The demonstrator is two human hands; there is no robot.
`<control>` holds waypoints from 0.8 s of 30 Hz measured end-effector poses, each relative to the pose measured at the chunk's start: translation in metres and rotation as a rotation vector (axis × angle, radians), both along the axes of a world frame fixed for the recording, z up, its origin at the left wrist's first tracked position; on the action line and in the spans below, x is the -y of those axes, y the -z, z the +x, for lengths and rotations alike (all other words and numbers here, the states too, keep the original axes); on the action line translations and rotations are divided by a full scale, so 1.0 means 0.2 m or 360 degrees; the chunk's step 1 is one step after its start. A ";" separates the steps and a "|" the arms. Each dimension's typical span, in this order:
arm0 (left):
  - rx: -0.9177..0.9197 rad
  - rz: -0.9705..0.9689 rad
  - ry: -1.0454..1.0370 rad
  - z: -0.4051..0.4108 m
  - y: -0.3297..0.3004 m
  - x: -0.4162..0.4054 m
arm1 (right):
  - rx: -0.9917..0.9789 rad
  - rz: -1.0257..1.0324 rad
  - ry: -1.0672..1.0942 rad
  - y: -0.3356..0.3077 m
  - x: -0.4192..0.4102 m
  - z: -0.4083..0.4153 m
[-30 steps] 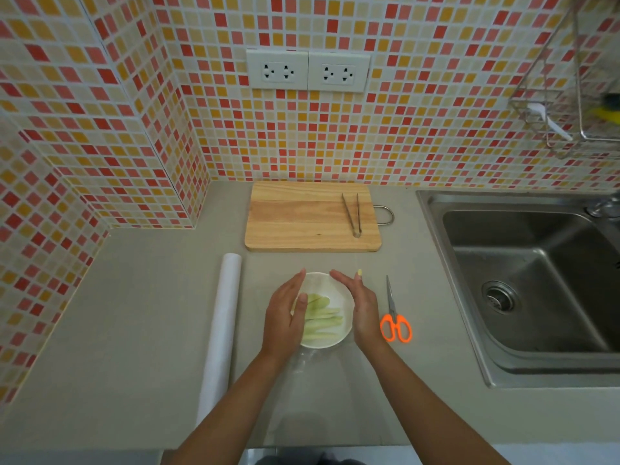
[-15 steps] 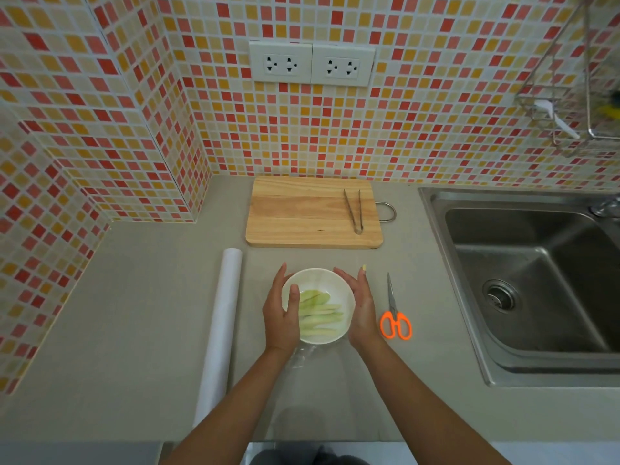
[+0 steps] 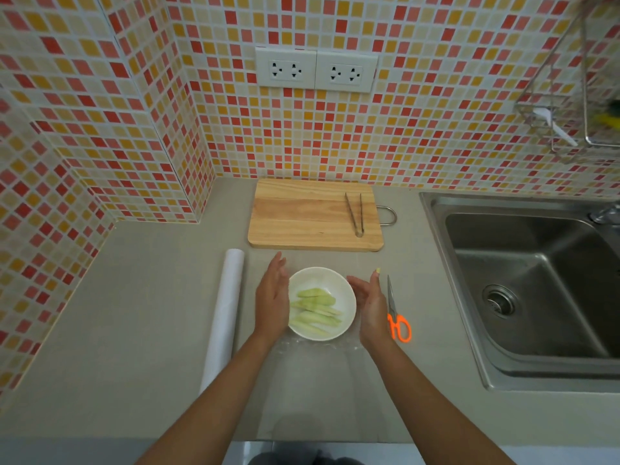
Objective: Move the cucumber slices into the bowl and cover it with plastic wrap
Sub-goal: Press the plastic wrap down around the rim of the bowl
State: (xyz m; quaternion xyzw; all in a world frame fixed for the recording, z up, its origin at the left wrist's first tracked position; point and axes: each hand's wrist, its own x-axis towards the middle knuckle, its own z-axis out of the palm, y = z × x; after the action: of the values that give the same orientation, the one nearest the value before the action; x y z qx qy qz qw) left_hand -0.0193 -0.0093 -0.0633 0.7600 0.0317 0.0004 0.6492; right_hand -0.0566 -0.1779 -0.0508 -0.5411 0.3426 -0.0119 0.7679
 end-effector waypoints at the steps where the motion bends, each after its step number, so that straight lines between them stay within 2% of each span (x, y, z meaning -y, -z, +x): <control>1: -0.0020 -0.0127 -0.0189 -0.03 -0.01 0.01 | 0.0011 0.0022 0.0047 0.01 0.01 0.01; 3: -0.0157 -0.0370 -0.0419 -0.12 0.00 0.06 | 0.0019 0.0147 -0.0001 0.02 0.01 0.01; 5: -0.0278 -0.0417 -0.0467 -0.19 0.03 0.11 | -0.0017 0.0267 -0.0058 0.04 -0.05 0.01; 8: -0.0292 -0.0362 -0.0462 -0.20 0.05 0.15 | -0.0218 0.0116 -0.0015 0.07 -0.12 0.00; 12: -0.0248 -0.0336 -0.0368 -0.16 0.06 0.12 | -0.0264 -0.0046 -0.0024 0.09 -0.12 -0.02; 16: -0.0273 -0.0192 0.0023 -0.04 0.06 0.05 | -0.0193 -0.0395 -0.0093 0.05 -0.07 -0.02; 18: -0.0226 -0.0115 0.0143 0.01 0.04 0.02 | -0.0045 -0.0492 -0.0082 0.01 -0.04 0.00; 21: -0.0088 -0.0126 -0.0072 0.02 0.02 0.03 | 0.0175 -0.0434 -0.0142 -0.02 -0.01 0.05; 24: -0.0080 -0.0175 -0.0144 -0.04 0.02 0.08 | 0.0234 -0.0459 -0.0395 -0.04 -0.03 0.09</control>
State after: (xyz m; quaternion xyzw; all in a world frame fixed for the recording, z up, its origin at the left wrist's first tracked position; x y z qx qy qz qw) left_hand -0.0274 -0.0244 -0.0669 0.7207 0.0824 0.0089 0.6883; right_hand -0.0389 -0.1718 -0.0432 -0.6812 0.2112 -0.0056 0.7009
